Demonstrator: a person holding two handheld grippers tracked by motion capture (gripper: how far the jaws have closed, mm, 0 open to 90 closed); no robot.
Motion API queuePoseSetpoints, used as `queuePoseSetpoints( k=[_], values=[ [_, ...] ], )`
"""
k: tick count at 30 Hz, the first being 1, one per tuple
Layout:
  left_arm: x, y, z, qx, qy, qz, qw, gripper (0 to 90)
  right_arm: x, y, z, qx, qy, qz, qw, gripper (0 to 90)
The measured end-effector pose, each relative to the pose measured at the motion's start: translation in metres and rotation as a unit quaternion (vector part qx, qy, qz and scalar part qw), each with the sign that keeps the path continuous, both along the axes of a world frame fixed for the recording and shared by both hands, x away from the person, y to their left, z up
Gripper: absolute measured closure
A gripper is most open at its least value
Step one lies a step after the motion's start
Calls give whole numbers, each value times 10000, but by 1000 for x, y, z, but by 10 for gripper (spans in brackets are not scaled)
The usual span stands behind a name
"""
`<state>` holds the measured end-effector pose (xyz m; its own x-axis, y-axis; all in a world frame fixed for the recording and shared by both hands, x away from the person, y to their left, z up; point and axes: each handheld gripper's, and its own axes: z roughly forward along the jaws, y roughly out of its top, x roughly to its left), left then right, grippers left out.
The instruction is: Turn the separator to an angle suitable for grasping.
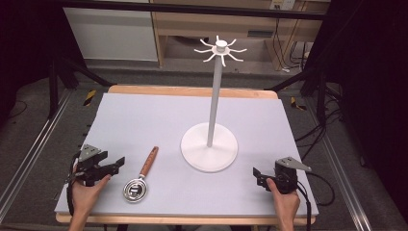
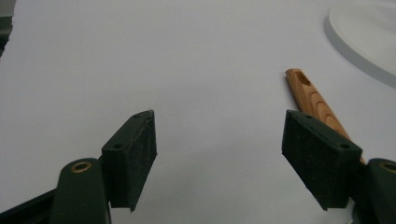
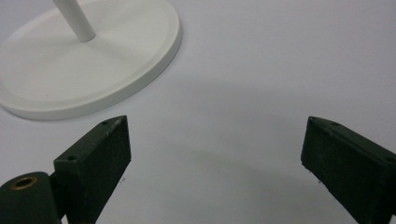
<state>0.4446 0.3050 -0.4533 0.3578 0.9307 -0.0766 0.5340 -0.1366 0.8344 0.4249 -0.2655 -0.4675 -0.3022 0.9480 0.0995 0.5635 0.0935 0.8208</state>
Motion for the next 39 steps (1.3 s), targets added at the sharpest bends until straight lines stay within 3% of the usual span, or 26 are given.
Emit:
queuePoseSetpoints(
  k=[7,10,17,19,21,31,33,39],
  values=[
    [-4,-6,9,-149,1,-86,9999,275,-6,-4,1,19,-151,42,9999,89],
    [-6,-14,17,-199,15,-295,9994,275,-7,-6,2,53,-206,-68,9998,89],
    [-10,-28,26,-181,13,-537,9984,279,-7,-3,2,-83,-198,0,9998,89],
    [-11,-31,28,-144,59,-606,9980,277,-7,-1,2,-99,-163,45,9998,89],
    [-11,-36,30,-254,151,-760,9967,276,-6,2,1,-130,-123,97,9998,89],
    [-10,-53,35,-48,224,-941,9953,281,-5,8,-1,-238,-85,199,9995,89],
    [-8,-59,37,29,308,-1069,9938,287,-6,9,-1,-222,-58,234,9995,88],
    [-1,-66,42,127,355,-1136,9928,287,-6,11,-1,-240,-82,233,9994,88]
  ],
)
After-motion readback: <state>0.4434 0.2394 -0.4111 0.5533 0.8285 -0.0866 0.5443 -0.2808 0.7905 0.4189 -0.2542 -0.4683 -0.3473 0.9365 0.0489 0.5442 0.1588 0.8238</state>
